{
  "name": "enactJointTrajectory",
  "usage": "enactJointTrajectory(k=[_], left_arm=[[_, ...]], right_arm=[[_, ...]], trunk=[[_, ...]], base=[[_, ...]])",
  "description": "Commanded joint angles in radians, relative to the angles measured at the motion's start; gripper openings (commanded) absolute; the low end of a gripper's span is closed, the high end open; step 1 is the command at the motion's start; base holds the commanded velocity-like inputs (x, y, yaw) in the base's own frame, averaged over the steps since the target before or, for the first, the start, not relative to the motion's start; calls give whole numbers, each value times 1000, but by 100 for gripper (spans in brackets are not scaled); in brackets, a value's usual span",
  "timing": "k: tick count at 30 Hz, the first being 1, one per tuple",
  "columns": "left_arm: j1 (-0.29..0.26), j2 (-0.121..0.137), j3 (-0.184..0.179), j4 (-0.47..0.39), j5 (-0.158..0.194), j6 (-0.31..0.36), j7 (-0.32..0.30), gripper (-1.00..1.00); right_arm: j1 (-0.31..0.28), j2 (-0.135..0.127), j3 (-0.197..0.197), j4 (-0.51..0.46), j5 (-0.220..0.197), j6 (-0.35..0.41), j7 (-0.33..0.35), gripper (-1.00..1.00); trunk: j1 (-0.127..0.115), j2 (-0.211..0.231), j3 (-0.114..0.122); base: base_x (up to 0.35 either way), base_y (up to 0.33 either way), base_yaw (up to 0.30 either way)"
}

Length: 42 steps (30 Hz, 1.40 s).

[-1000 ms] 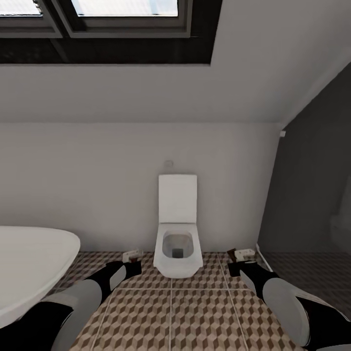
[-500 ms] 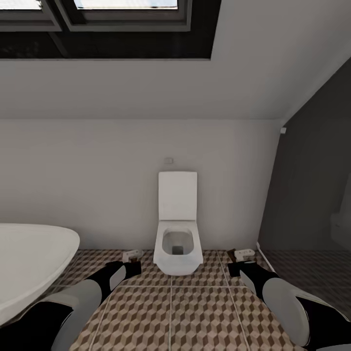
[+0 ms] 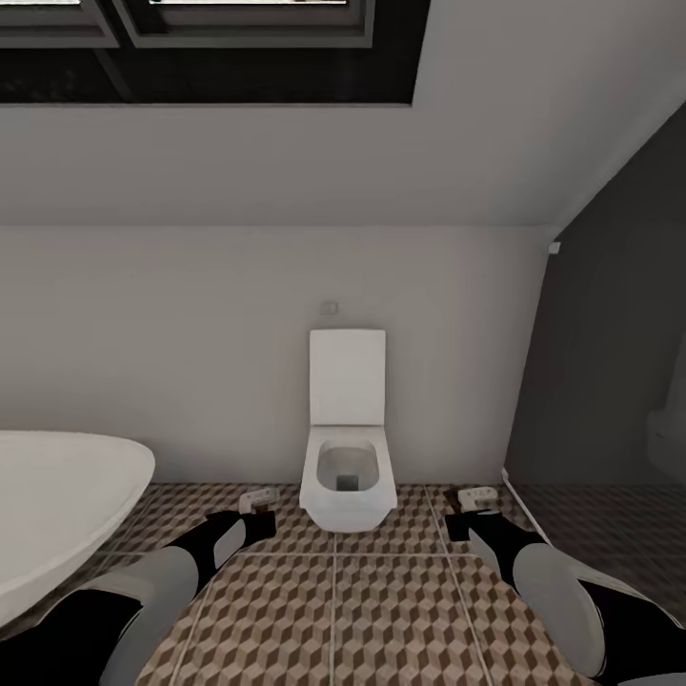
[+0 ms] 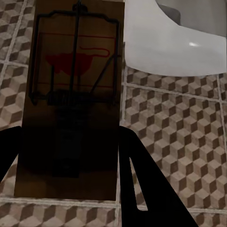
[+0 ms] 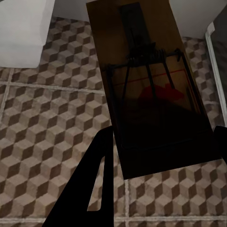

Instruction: Take the four mousetraps from the cabinet in the bathroom and place them on the bathroom floor. Make sure all four end up on the same floor surface, and ensure that at least two of them are either under or directly next to the same bathroom sink.

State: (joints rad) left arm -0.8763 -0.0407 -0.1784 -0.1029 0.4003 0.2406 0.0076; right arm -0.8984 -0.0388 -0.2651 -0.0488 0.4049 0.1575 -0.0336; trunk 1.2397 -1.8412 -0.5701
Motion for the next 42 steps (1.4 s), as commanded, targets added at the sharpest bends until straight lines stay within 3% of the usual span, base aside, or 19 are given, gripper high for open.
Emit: enactJointTrajectory(k=[1,16,42], left_arm=[[-1,0,-8,-1,6,5,0,-100],[-1,1,-7,3,7,5,1,-100],[-1,4,-7,7,8,5,-4,-100]], right_arm=[[-1,0,-8,2,10,4,-2,-100],[-1,0,-8,45,12,-48,-2,-100],[-1,1,-7,49,12,-52,-2,-100]], trunk=[[4,-8,-4],[61,-113,-51],[161,-295,-133]], base=[[0,0,0],[0,0,0],[0,0,0]])
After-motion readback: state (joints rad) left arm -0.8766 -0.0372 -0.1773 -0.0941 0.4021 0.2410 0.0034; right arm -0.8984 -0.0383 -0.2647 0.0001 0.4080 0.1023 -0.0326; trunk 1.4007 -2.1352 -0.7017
